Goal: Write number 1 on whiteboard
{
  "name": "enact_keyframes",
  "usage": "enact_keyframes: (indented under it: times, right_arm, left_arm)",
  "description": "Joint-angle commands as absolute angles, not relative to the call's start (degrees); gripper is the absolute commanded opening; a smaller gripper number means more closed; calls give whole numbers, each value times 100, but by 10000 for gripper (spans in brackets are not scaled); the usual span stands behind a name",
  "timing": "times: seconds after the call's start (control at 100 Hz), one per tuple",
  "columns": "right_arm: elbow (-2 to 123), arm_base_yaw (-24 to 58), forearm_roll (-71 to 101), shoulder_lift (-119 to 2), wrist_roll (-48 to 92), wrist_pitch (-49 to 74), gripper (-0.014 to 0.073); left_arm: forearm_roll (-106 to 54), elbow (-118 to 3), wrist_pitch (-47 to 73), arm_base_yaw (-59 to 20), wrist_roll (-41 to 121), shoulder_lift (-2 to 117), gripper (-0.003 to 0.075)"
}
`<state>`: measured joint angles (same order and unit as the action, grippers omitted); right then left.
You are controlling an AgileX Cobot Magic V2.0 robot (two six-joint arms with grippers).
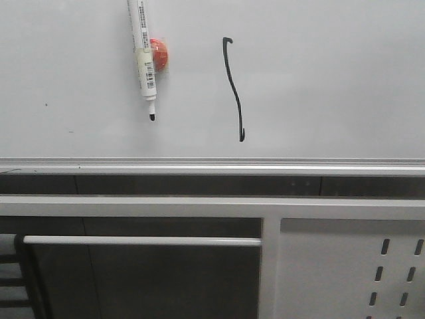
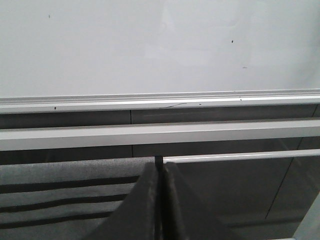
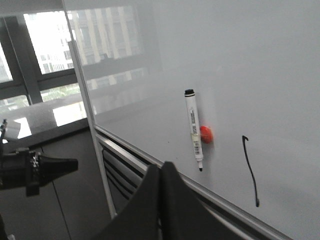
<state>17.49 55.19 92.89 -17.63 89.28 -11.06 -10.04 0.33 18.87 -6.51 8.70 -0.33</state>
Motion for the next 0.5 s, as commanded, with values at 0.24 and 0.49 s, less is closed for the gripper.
enact_keyframes:
  times: [0.24, 0.49]
  right_arm:
    - [1889, 5485, 10645, -2113, 10766, -1515, -62]
    - [1944, 5485, 10622, -2257, 10737, -2120, -62]
  left_arm:
    - [-1064, 159, 1589, -612, 815, -185, -18]
    - [-1064, 159, 1589, -613, 815, -185, -18]
